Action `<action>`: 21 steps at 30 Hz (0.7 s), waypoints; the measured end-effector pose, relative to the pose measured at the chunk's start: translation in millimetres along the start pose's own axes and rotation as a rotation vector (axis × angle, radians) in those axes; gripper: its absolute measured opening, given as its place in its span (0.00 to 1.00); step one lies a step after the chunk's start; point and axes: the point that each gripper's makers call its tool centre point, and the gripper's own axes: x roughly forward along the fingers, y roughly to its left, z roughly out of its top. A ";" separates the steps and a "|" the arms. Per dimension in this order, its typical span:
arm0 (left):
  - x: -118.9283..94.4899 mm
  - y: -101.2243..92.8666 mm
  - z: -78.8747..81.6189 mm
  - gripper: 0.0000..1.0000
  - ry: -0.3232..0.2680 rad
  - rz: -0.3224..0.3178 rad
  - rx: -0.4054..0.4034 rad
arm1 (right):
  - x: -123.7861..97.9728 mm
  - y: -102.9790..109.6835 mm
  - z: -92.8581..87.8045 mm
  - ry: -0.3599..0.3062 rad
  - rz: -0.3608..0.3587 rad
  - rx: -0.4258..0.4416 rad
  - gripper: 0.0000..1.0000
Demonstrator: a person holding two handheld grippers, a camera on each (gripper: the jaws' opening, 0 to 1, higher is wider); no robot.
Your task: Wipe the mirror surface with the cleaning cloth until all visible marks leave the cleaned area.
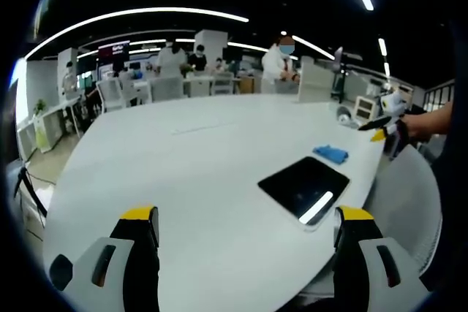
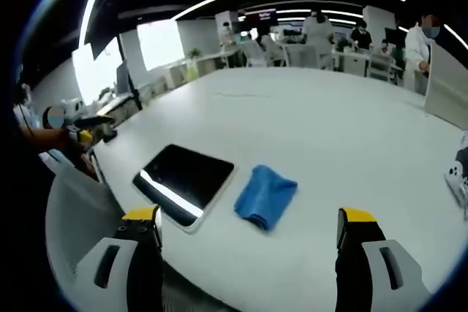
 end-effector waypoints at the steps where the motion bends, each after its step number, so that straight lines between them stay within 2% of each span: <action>1: 0.0 0.4 -0.4 1.00 0.001 0.001 0.000 | 3.0 0.5 4.7 0.007 -0.002 -0.008 1.00; 2: -0.2 0.7 -0.8 1.00 0.002 0.001 0.000 | 6.6 -0.6 9.6 0.016 -0.012 -0.008 0.98; 3: -0.2 0.9 -1.0 1.00 0.000 0.000 -0.004 | 10.5 -7.0 10.8 0.063 -0.049 -0.012 0.96; 4: -0.3 0.9 -1.1 1.00 -0.002 0.000 -0.004 | 16.0 -7.2 16.9 0.057 -0.049 -0.012 0.95; 7: 0.1 -1.5 -1.7 1.00 -0.003 -0.003 -0.008 | 37.5 -14.2 22.0 0.101 -0.071 0.070 0.93; 8: 0.5 -2.8 -2.5 1.00 -0.003 -0.006 -0.010 | 47.6 -17.1 23.3 0.109 -0.077 0.101 0.89; 9: 0.7 -3.9 -3.3 1.00 -0.001 -0.007 -0.011 | 55.5 -21.9 20.5 0.135 -0.100 0.121 0.84; 13: -0.6 -4.3 -3.7 1.00 -0.006 -0.009 -0.017 | 80.4 -27.8 7.6 0.174 -0.114 0.145 0.62; 15: -2.5 -2.9 -3.4 1.00 -0.008 -0.006 -0.018 | 90.4 -26.3 3.0 0.173 -0.114 0.165 0.49; 18: -6.0 0.7 -2.9 1.00 -0.011 0.000 -0.023 | 105.0 -21.2 -8.5 0.194 -0.121 0.186 0.36; 21: -7.9 5.0 -4.2 1.00 -0.009 0.004 -0.026 | 112.1 -18.6 -18.3 0.223 -0.139 0.171 0.26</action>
